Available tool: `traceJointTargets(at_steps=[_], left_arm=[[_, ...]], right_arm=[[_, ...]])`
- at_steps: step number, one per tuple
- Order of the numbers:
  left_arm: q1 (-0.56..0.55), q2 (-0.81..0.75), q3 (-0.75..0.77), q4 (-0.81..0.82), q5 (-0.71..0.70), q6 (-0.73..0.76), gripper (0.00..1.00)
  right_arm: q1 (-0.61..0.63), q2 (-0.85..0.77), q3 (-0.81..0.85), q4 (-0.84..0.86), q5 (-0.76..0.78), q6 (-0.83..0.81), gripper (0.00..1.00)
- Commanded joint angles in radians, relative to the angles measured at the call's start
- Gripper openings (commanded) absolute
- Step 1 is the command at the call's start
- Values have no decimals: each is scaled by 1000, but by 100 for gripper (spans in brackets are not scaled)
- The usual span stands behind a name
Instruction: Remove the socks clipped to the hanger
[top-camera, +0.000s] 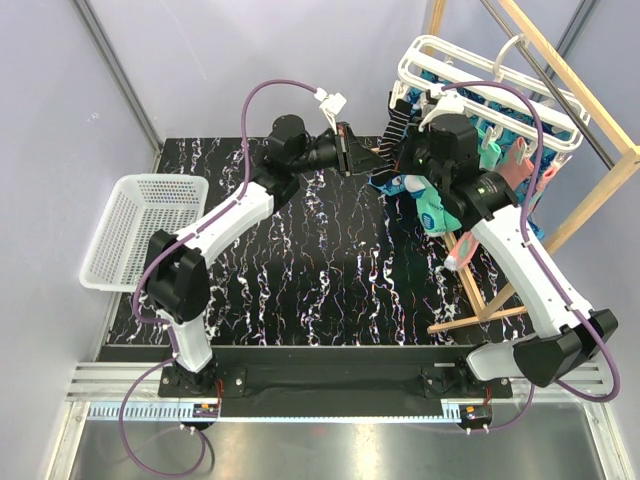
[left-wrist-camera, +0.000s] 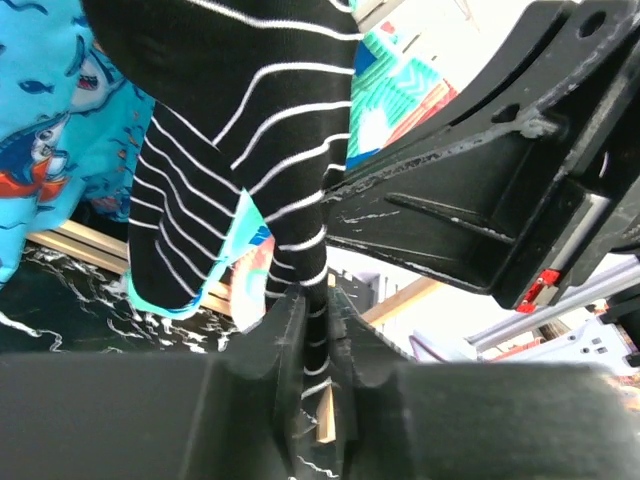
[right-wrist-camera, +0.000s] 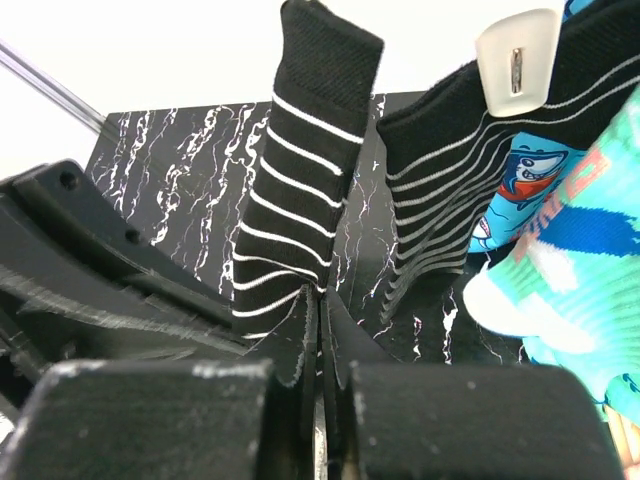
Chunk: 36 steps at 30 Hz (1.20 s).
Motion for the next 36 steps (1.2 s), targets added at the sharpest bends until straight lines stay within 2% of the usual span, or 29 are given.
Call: traceJointTargets(at_steps=[1,2,6,7,8,9,10,13,16,20,27,30,36], left_arm=[[3,14,63,4,53,8,3],[1,16,69,-5,53,11,0],[3,26,92,-32,56,6,0],[3,31,98,-30,77,-4,0],[1,34,100,-24,88,-12,0],[1,37,98,-21,97,-20,0],[1,34,95,-18,108,-23,0],[3,11,63,8,128,-20,0],[3,16,72,14,157,-27,0],[3,22,80,21,194,-37,0],[6,0,65,27,212,-35,0],[7,-1,51,88,225,-85,0],[6,-11,54,84,222,-84,0]], right_arm=[[-3,-48,39,13,-7,13,0],[-3,-50,39,11,-7,13,0],[-3,-60,36,8,-8,15,1],[-3,-62,35,6,-13,15,4],[-2,-66,32,8,-18,13,10],[-2,-70,30,11,-24,12,28],[-3,-77,29,10,-27,15,40],[-2,-86,42,8,-21,18,64],[-3,-82,73,9,8,30,72],[-3,-22,166,2,33,33,73],[-5,143,447,-81,82,30,73],[-7,203,519,-121,90,39,73],[-7,236,525,-118,152,56,73]])
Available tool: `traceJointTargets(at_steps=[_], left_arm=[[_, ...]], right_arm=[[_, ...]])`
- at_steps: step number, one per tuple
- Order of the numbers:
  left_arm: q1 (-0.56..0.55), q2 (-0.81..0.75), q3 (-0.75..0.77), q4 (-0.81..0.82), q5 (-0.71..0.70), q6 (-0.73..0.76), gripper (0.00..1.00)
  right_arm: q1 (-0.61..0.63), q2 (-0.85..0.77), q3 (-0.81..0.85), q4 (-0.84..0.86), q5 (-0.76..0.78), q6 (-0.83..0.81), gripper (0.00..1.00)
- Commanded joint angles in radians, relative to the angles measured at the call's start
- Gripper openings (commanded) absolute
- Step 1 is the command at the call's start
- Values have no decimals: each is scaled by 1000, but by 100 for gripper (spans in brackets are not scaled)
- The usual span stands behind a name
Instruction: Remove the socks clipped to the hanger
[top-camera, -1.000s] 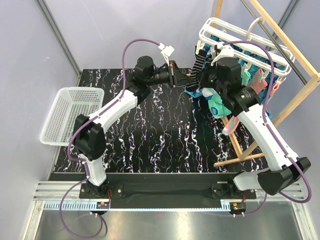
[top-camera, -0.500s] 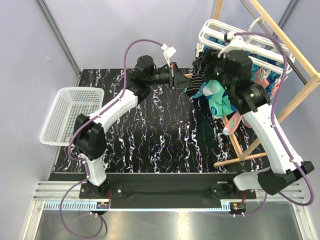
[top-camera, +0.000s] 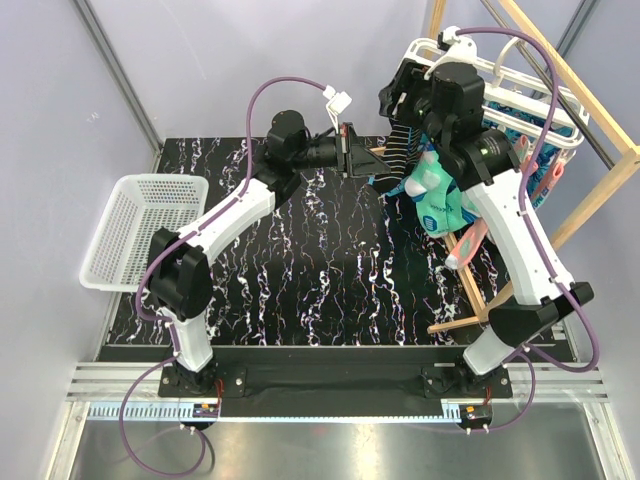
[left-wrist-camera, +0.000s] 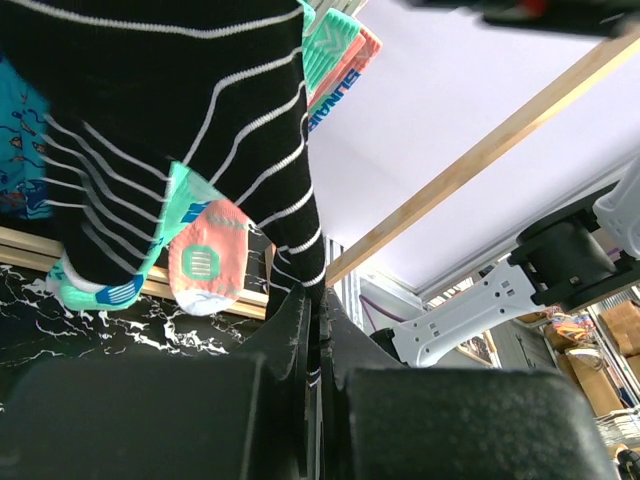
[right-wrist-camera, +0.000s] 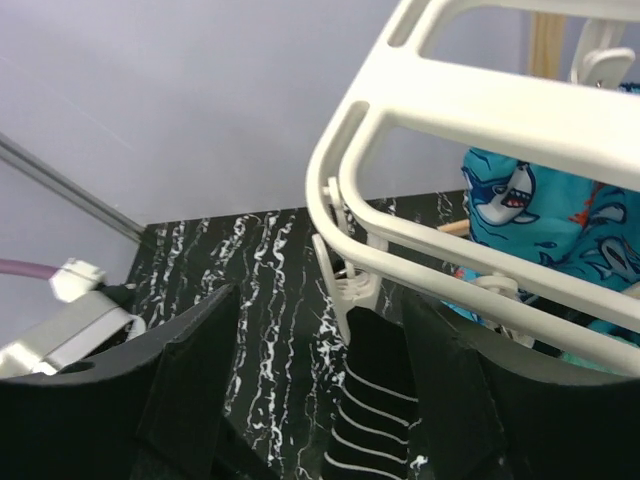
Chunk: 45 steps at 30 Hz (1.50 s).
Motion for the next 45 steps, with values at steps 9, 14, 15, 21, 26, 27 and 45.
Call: traceJointTargets(at_steps=[9,14,15,21,26,27,45], left_arm=[[3,-58,-37,85,27,-19,0],[3,-53,-49,122,32,-46,0],[3,-53,-51,131,33,-54,0],[1,-59,-62,140,32,-56,0],[3,-63,-65,136,30,-53,0],[1,-63,-63,136,29,-54,0],[1,-70,-51,116,15,-51,0]], right_arm=[[-5,-23,-37,60,71,-11,72],[-5,-9,-22,74,79,-16,72],[-5,-4,-20,77,73,-13,72],[-5,-6,-35,129,77,-14,70],[-5,3,-34,139,82,-1,65],[-5,5,-32,140,85,2,64],[-5,48,32,111,109,-7,6]])
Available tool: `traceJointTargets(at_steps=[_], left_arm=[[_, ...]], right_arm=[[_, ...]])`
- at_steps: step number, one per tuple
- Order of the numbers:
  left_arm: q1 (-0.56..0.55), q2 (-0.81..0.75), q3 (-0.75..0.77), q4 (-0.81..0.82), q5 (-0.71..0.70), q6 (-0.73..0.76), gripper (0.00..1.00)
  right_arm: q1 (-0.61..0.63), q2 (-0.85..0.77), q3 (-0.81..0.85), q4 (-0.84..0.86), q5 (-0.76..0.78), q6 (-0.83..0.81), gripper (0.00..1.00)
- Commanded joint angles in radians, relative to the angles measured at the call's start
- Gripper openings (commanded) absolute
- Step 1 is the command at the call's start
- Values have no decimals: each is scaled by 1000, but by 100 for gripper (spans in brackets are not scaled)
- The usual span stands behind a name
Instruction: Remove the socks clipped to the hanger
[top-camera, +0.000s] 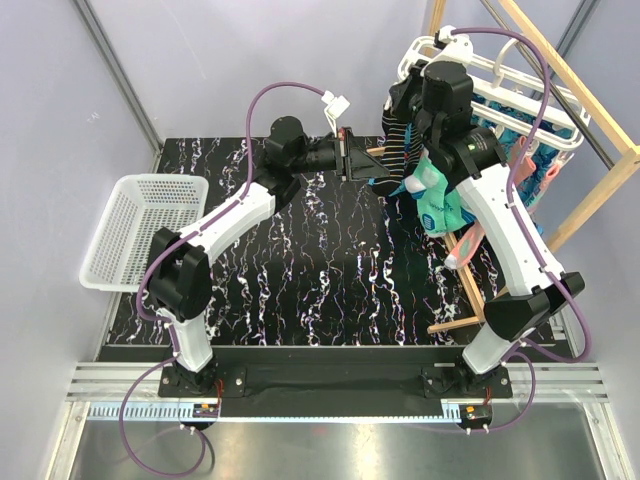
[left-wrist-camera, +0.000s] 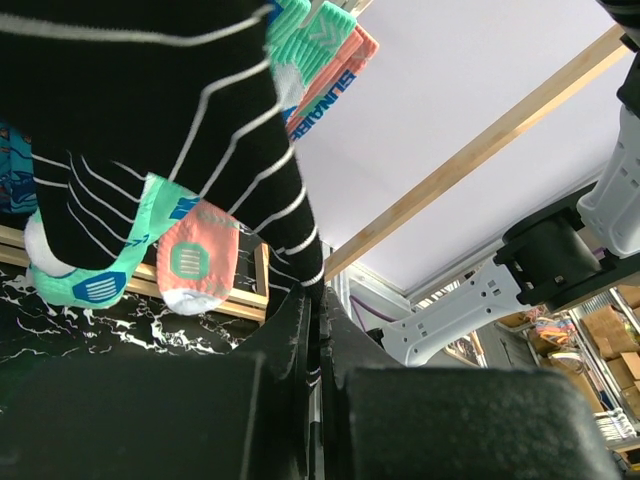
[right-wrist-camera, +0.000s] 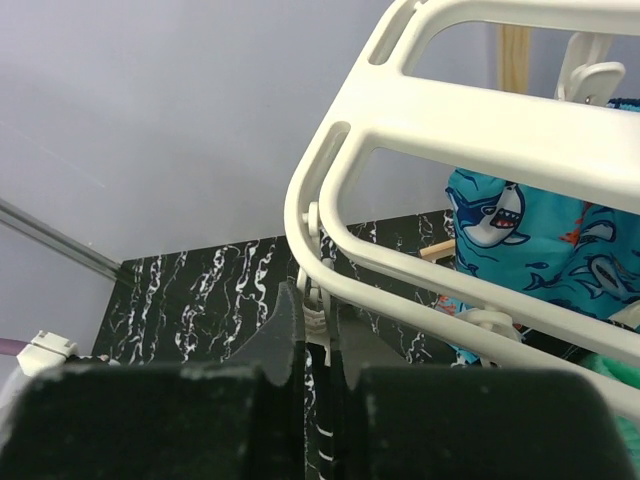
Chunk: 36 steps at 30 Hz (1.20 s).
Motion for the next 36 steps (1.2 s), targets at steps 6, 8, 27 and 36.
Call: traceJointTargets(at_steps=[6,8,27,36], left_arm=[[1,-61,23,12,6,12,0],[1,-64,24,9,4,15,0],[149,-286,-244,-273,-228,151,0],[579,-381,-259,-772,-506,283,0]], right_arm=[[-6,-9,31,42,11,-2,0],[-3,-9,35,39,6,-2,0],[-5,-38,15,31,3,-9,6],[-5,-73,-31,56,-19,4,34]])
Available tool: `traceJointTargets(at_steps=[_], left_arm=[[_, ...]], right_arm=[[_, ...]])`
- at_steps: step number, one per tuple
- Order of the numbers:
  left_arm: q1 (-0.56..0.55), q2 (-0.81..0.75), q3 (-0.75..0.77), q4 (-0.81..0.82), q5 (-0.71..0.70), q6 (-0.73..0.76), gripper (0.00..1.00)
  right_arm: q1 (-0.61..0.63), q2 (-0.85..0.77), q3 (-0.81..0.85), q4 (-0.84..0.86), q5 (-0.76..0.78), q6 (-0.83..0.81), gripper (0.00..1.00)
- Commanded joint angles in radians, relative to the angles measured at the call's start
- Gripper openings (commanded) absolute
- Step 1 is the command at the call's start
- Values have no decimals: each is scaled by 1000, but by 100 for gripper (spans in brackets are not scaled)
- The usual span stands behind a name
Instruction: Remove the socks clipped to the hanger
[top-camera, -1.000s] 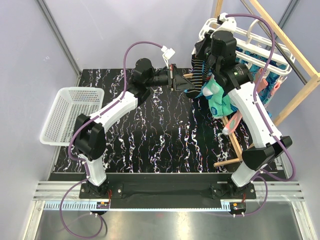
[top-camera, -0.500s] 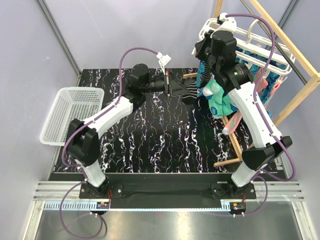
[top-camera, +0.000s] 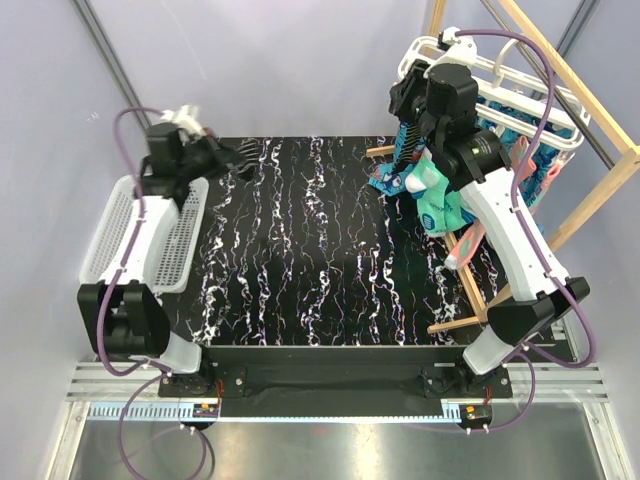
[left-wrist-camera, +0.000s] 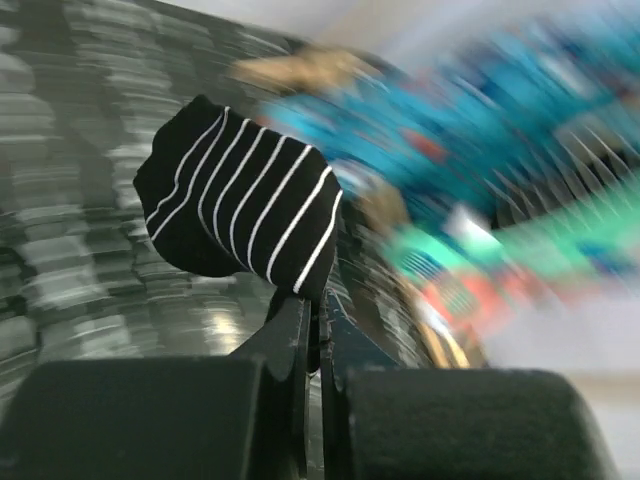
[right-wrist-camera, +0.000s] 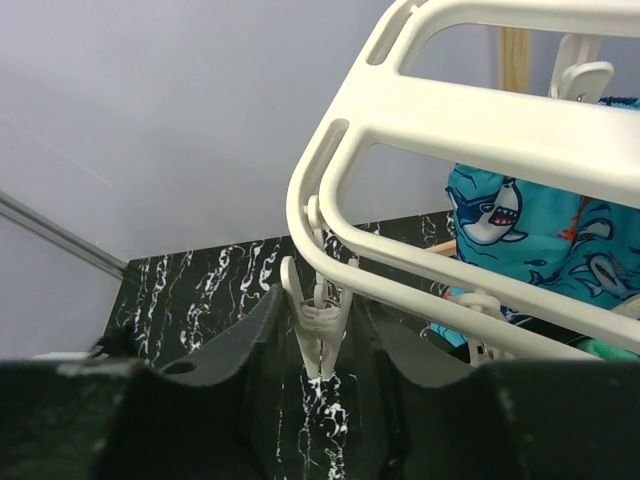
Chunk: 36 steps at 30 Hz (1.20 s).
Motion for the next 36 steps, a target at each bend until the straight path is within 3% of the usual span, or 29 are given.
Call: traceJointTargets(at_steps=[1,5,8,9,13,17,18,23,25,28,34,36], left_arm=[[138,-41,-43,-167,-135,50,0],[297,-63,-98,-120,-202,-5,0],[348,-35,-52,-179,-298,30,0],[353,-14,-38,-201,-363,47,0],[391,-5,-29,-304,-548,53,0],[396,-41,-87,-281,-625,21,40],[396,-41,-75,-290,-638,18,59],[390,-98,-43,-333,-626,24,81],[384,-136,-57,-284,-577,34,87],[323,-218,-89,-197,-390,39,99],[21,-305,-100,-179,-238,123,99],[-18,-330,-92,-195,-215,139,99]], right_arm=[[-4,-52,-14,46,-22,-2,38],[-4,-56,-6,17,-126,-2,59],[-4,-75,-17,-5,-174,9,66],[-7,-82,-11,-20,-189,12,76],[-4,-140,-50,-39,-228,26,89],[-4,-209,-110,-34,-292,50,91],[-4,-215,-121,-42,-300,53,91],[-4,-243,-133,-138,-258,78,90],[-4,-273,-194,-119,-239,102,90],[-6,-324,-358,-46,-261,150,89],[-4,-292,-379,-68,-194,158,86],[-4,-281,-345,-80,-171,146,85]])
